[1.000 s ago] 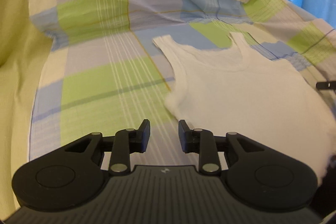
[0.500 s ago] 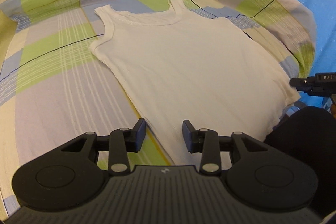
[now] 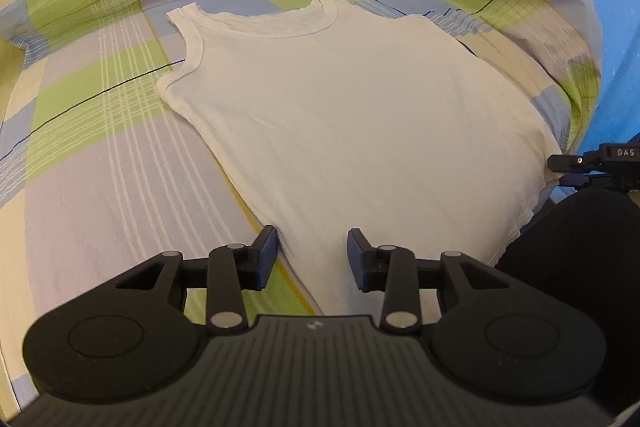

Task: Fold clothes
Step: 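Release the strap and pull both open grippers back from the flat undershirt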

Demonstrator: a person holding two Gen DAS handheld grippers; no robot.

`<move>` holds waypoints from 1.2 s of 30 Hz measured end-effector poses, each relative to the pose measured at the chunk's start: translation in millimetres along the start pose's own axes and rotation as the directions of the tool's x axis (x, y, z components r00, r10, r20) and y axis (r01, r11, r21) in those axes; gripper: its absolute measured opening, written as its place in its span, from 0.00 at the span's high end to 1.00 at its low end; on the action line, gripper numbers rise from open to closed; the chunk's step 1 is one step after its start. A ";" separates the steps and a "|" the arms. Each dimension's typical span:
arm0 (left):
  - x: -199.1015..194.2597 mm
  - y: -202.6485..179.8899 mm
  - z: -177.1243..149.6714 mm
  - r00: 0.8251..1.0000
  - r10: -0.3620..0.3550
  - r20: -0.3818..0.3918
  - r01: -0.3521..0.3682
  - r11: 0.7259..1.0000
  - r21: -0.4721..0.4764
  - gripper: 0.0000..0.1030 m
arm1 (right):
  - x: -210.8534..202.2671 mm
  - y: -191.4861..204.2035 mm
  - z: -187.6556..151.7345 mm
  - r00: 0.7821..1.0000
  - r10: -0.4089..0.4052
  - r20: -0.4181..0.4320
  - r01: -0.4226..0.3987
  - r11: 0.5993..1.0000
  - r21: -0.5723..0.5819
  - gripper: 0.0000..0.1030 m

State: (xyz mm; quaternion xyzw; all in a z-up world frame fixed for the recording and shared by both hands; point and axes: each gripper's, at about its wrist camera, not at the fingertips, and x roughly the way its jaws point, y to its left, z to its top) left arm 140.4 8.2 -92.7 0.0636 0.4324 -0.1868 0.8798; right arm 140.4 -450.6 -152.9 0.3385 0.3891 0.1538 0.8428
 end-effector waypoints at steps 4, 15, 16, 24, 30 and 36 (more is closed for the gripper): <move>-0.1 -1.2 -0.5 1.000 0.004 -0.002 -0.004 1.000 0.015 0.69 | -16.4 17.8 -0.4 0.989 -0.111 0.097 0.123 0.983 -0.135 0.95; 1.4 -6.3 0.7 1.000 0.017 -0.016 -0.016 0.998 0.066 0.69 | -15.4 25.9 23.9 0.991 -0.028 0.131 0.048 0.987 -0.155 0.74; 1.6 -6.7 0.9 1.000 0.019 -0.017 -0.018 0.997 0.069 0.69 | -9.5 31.6 31.1 0.991 0.003 0.134 0.021 0.985 -0.173 0.72; 1.4 -4.5 -0.2 1.000 0.006 -0.010 -0.005 0.998 0.054 0.69 | 58.5 61.7 50.7 1.000 -0.002 -0.031 -0.008 0.943 -0.333 0.72; 2.9 -5.0 0.8 1.000 0.007 -0.007 -0.006 0.998 0.068 0.68 | 56.6 63.8 41.8 0.998 -0.039 -0.040 0.020 0.919 -0.393 0.93; 2.7 -4.8 -1.1 1.000 0.006 0.002 -0.007 0.998 0.065 0.68 | 33.0 42.5 57.8 0.979 -0.152 0.133 0.186 0.934 -0.306 0.95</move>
